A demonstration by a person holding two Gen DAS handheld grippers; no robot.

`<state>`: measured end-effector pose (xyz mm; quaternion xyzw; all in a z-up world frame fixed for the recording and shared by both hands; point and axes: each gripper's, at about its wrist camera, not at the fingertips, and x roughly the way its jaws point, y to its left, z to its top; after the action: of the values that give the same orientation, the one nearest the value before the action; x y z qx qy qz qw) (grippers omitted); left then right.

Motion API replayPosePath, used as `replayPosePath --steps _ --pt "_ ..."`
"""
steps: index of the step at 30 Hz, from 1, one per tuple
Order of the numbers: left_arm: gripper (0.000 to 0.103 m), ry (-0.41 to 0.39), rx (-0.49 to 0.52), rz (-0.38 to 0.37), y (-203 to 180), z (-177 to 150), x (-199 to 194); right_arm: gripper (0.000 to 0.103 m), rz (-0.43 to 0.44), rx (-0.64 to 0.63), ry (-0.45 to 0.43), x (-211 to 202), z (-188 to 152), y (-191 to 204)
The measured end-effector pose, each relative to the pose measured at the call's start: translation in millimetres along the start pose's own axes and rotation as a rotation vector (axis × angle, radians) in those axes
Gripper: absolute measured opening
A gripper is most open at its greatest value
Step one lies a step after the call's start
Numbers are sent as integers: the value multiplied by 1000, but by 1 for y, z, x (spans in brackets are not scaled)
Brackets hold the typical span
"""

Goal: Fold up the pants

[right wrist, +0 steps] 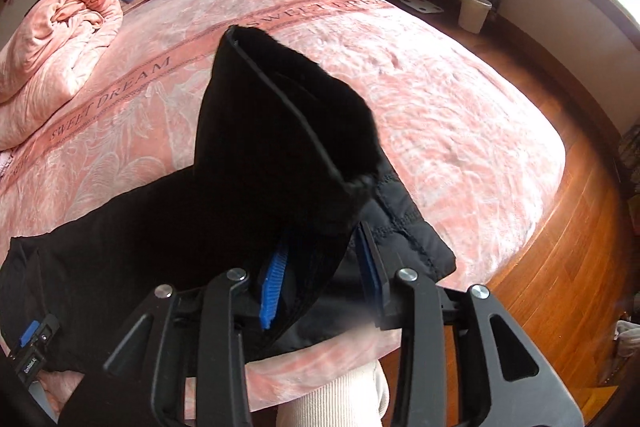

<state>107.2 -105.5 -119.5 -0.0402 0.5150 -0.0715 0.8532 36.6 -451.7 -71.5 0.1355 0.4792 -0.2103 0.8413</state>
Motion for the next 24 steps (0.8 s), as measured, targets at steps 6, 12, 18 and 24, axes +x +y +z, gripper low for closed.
replayPosePath --steps 6,12,18,24 --pt "99 -9 72 -12 -30 -3 0 46 -5 50 88 27 -17 -42" --pt "99 2 126 -35 -64 -4 5 53 13 78 92 30 -27 -67" --pt "99 44 162 -44 -87 -11 21 53 20 68 46 11 -25 -81" --pt "99 49 162 -22 -89 -18 26 53 31 62 -23 -16 -21 -85"
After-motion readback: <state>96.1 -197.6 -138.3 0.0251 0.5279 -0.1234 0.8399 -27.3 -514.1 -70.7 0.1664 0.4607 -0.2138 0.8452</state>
